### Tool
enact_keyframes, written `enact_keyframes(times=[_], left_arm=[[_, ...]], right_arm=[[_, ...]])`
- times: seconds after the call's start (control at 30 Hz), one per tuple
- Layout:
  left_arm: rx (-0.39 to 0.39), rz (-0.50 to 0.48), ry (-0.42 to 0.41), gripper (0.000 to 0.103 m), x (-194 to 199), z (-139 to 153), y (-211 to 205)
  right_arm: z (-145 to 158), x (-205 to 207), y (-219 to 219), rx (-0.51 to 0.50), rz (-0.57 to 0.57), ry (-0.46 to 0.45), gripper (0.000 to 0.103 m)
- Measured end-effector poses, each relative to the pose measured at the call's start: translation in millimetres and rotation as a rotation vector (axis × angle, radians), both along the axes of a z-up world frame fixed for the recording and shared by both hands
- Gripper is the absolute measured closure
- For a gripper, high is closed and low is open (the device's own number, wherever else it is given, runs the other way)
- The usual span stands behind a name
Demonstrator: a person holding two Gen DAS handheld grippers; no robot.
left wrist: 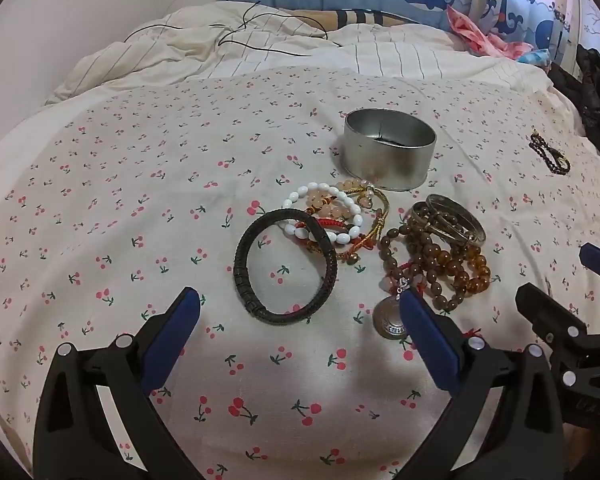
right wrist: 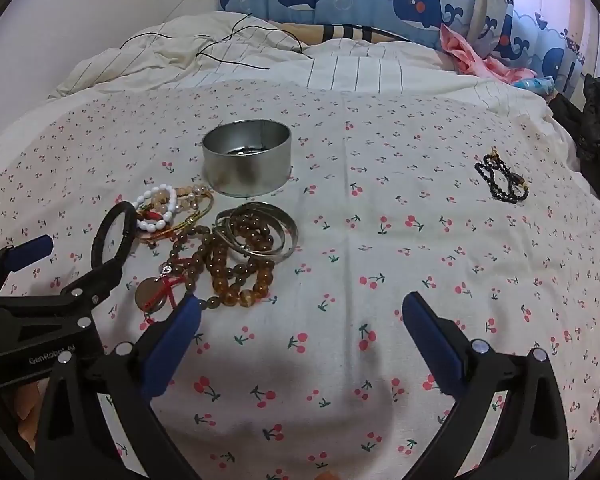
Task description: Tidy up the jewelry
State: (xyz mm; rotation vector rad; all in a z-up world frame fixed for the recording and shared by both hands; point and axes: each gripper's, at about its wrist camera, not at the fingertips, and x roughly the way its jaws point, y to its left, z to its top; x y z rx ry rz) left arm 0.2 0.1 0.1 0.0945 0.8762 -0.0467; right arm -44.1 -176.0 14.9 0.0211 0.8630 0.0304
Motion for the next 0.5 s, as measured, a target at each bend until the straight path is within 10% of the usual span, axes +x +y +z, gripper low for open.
enact_keyframes(times=[0.5], left_arm=[[0.007,0.001,-0.013,0.007,2.2,2.0,-3.8]], right_arm=[[-0.5,1.2,-0.3,0.004,0.002,0.003,0.006]])
